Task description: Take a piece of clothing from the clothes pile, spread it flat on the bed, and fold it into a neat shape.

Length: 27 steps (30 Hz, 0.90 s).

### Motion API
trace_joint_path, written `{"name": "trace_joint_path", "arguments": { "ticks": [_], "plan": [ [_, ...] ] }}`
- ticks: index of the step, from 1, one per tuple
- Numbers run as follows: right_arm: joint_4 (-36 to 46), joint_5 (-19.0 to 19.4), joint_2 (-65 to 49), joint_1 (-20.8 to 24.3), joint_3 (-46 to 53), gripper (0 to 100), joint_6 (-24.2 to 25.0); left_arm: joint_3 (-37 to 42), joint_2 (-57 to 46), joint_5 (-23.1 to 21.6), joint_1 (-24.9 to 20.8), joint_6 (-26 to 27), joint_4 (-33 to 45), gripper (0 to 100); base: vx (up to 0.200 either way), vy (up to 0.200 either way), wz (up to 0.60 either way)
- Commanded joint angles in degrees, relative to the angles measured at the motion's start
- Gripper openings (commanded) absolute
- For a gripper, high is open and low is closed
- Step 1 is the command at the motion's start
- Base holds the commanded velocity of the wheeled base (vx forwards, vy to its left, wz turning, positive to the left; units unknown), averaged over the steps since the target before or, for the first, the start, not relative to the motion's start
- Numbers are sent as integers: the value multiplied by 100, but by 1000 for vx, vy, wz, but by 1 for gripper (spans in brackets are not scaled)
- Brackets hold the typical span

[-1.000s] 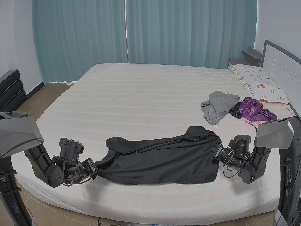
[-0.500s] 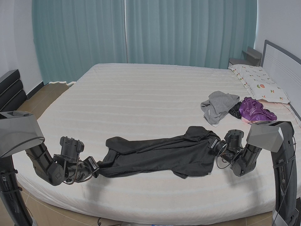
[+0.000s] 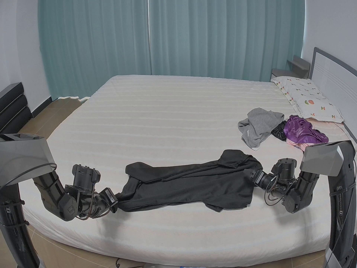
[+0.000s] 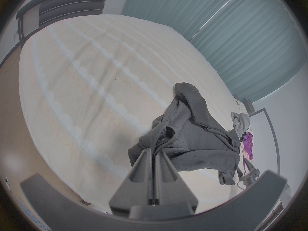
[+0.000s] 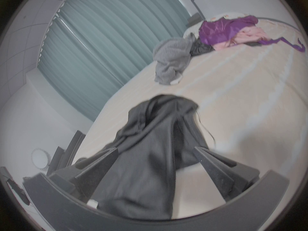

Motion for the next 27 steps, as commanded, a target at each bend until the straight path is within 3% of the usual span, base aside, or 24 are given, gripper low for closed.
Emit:
{"name": "trace_joint_path", "arguments": {
  "ticks": [1, 7, 24, 25, 27],
  "plan": [
    [-50, 733, -877, -51, 1324, 100, -67, 40, 28, -107, 14, -2, -38, 0, 0, 0, 0],
    [-6, 812, -763, 151, 1676, 100, -269, 75, 28, -116, 32, 7, -38, 0, 0, 0, 0],
    [-6, 768, -359, 591, 1403, 100, -322, 75, 28, -124, 41, 7, -38, 0, 0, 0, 0],
    [-6, 768, -350, 608, 1403, 0, -322, 75, 37, -124, 41, 7, -38, 0, 0, 0, 0],
    [-6, 768, -368, 626, 1421, 0, -322, 75, 45, -124, 41, 7, -38, 0, 0, 0, 0]
  ]
}}
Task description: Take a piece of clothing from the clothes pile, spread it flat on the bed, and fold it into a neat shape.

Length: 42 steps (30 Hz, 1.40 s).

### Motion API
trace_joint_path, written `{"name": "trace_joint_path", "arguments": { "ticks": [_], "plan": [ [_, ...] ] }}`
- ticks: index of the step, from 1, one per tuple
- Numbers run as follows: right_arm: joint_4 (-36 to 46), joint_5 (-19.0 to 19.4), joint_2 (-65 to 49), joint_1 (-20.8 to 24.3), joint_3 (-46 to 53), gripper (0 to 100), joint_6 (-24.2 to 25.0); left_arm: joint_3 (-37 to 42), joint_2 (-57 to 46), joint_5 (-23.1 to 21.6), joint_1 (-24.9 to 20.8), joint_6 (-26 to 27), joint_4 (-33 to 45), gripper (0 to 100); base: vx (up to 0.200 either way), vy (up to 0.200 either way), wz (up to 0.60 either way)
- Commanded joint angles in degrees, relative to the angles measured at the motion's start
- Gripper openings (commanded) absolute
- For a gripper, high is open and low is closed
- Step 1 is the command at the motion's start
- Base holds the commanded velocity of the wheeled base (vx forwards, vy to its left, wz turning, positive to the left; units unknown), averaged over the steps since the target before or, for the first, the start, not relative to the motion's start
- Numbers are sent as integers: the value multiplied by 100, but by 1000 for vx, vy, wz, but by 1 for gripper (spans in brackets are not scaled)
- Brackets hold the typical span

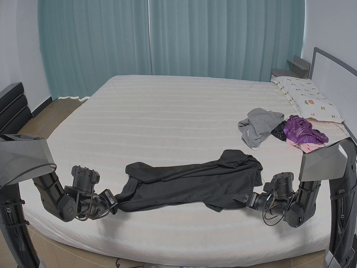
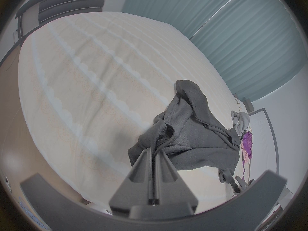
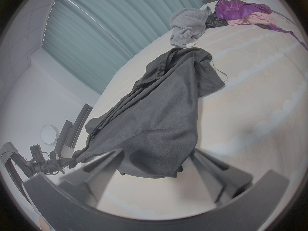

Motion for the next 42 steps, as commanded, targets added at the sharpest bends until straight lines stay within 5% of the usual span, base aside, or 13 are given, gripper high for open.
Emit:
{"name": "trace_joint_path", "arguments": {
  "ticks": [1, 11, 18, 23, 33, 34, 35, 36, 42],
  "plan": [
    [-1, 5, 25, 49, 22, 0, 1, 0, 19, 1, -1, -3, 0, 0, 0, 0, 0],
    [69, 84, -801, -188, 690, 0, -26, 27, -157, 27, 8, 41, 53, 0, 0, 0, 0],
    [1378, 269, -1978, -601, 805, 0, -166, 53, -605, 89, 61, 305, 554, 0, 0, 0, 0],
    [3224, 515, -2884, -803, 831, 0, -1230, 9, -1045, 89, 8, 630, 1494, 0, 0, 0, 0],
    [3769, 357, -2611, -716, 1033, 0, -2117, 18, -966, 151, -177, 1034, 2180, 0, 0, 0, 0],
    [3769, 216, -2453, -707, 1068, 100, -2293, 62, -887, 151, -265, 1034, 2180, 0, 0, 0, 0],
    [3769, 181, -2374, -707, 1086, 100, -2399, 71, -852, 151, -291, 1043, 2197, 0, 0, 0, 0],
    [3769, 181, -2304, -707, 1086, 100, -2504, 71, -808, 151, -335, 1034, 2197, 100, 0, 0, 0],
    [3699, 199, -2031, -654, 1007, 100, -2574, 62, -737, 142, -458, 990, 2162, 100, 0, 0, 0]
  ]
}}
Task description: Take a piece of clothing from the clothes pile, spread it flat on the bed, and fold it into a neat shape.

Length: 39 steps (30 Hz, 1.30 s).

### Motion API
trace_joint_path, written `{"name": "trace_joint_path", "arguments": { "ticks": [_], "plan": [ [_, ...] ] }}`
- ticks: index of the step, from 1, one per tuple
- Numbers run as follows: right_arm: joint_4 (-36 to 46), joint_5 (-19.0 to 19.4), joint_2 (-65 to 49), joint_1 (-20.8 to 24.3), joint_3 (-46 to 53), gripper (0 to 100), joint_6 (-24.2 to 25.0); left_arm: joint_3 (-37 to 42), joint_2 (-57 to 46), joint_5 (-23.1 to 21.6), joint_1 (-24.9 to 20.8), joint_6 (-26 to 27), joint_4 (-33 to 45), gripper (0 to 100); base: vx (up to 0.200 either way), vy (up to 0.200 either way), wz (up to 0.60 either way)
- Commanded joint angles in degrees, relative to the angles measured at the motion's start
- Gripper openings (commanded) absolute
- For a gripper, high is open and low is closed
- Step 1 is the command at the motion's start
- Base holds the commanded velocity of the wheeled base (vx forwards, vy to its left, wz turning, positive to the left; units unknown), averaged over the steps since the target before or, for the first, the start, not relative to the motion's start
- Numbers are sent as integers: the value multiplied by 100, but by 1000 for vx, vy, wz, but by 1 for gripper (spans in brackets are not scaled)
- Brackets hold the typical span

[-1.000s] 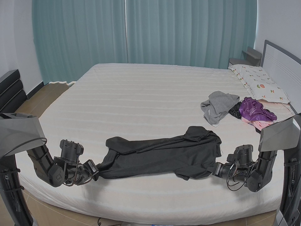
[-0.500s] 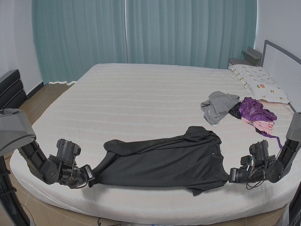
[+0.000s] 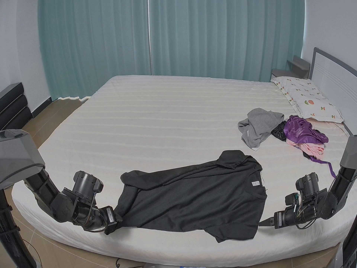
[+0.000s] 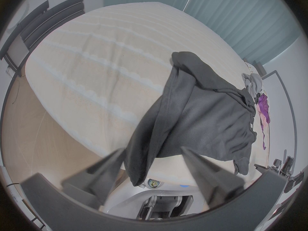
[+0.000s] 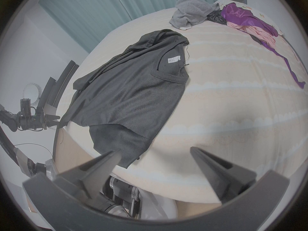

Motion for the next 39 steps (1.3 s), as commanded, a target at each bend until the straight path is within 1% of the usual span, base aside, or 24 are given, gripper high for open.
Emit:
{"name": "trace_joint_path", "arguments": {
  "ticks": [1, 4, 7, 9, 11, 12, 15, 19, 24, 26, 28, 30, 31, 33, 35, 38, 39],
  "plan": [
    [-56, 8, 252, 32, -58, 100, 4, -24, 67, -8, -74, -38, -32, 100, 0, 0, 0],
    [-354, 8, 252, 24, -93, 100, 101, -103, 58, -26, 23, -55, -59, 100, 0, 0, 0],
    [-803, 8, 314, 67, -93, 100, 558, -112, -82, -61, 120, -82, -190, 100, 0, 0, 0],
    [-1154, 0, 454, 120, -75, 100, 769, -103, -153, -87, 172, -170, -349, 100, 0, 0, 0],
    [-1356, -9, 568, 120, -75, 100, 856, -112, -144, -105, 181, -284, -480, 100, 0, 0, 0],
    [-1638, -27, 727, 129, -40, 100, 927, -112, -109, -131, 181, -477, -727, 100, 0, 0, 0],
    [-2024, -106, 920, 138, 4, 100, 1041, -50, -56, -105, 172, -706, -1192, 100, 0, 0, 0],
    [-2112, -115, 920, 155, 13, 100, 1173, -200, 137, -140, 181, -732, -1386, 100, 0, 0, 0],
    [-2130, -115, 885, 314, -40, 100, 1551, -1087, 647, -140, -12, -820, -1359, 100, 0, 0, 0],
    [-2218, -123, 885, 349, -40, 100, 1665, -1624, 1025, -79, -83, -820, -1342, 100, 0, 0, 0],
    [-2288, -123, 885, 366, -23, 100, 1691, -1896, 1254, -70, -91, -802, -1333, 100, 0, 0, 0],
    [-2349, -123, 902, 366, 4, 100, 1700, -2432, 1684, -52, -56, -785, -1324, 100, 0, 0, 0],
    [-2349, -123, 902, 366, -5, 100, 1700, -2458, 1702, -52, -56, -785, -1315, 100, 0, 0, 0],
    [-2349, -132, 902, 366, -31, 100, 1700, -2959, 2106, -35, -12, -750, -1192, 100, 0, 0, 0],
    [-2349, -132, 902, 366, -31, 100, 1700, -3118, 2203, -26, 32, -741, -1157, 100, 0, 0, 0],
    [-2349, -132, 894, 366, -31, 100, 1700, -3091, 2185, -8, 40, -697, -1113, 100, 0, 0, 0],
    [-2349, -141, 885, 366, -31, 100, 1700, -3074, 2132, 53, 40, -591, -1034, 100, 0, 0, 0]
  ]
}}
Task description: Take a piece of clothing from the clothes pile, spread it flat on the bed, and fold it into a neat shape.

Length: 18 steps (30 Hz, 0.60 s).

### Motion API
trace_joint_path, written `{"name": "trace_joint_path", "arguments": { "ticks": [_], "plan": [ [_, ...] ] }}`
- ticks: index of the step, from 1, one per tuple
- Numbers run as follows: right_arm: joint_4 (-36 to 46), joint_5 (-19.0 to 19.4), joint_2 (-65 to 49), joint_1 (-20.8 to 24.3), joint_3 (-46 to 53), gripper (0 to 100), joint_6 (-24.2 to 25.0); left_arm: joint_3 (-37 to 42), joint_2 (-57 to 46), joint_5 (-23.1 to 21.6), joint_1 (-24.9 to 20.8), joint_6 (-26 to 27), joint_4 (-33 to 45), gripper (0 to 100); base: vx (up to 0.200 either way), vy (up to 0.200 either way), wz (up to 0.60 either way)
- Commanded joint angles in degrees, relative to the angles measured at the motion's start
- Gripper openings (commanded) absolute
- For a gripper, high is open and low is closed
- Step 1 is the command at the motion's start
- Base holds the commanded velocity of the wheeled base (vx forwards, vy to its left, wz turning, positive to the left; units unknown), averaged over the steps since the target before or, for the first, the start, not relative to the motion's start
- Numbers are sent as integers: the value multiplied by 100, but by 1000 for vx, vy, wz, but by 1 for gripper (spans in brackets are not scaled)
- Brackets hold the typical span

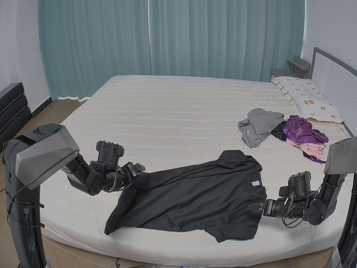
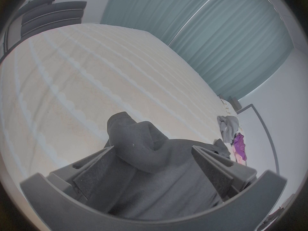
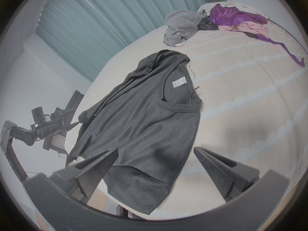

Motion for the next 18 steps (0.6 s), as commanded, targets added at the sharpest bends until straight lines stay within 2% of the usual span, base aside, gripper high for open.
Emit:
{"name": "trace_joint_path", "arguments": {
  "ticks": [1, 5, 14, 15, 18],
  "plan": [
    [-22, -45, 0, 8, -21, 100, 20, -156, 355, 170, 56, 223, 230, 100, 0, 0, 0],
    [-22, -106, 9, -1, -21, 100, 20, -165, 355, 372, 187, 250, 283, 100, 0, 0, 0],
    [-31, -106, 53, 16, -29, 100, 29, -780, 636, 328, 337, 162, 248, 100, 0, 0, 0],
    [-31, -106, 44, 16, -29, 100, 29, -877, 715, 328, 337, 109, 239, 0, 0, 0, 0],
    [-40, -106, 26, 16, -38, 100, 29, -1184, 900, 380, 328, -23, 230, 0, 0, 0, 0]
  ]
}}
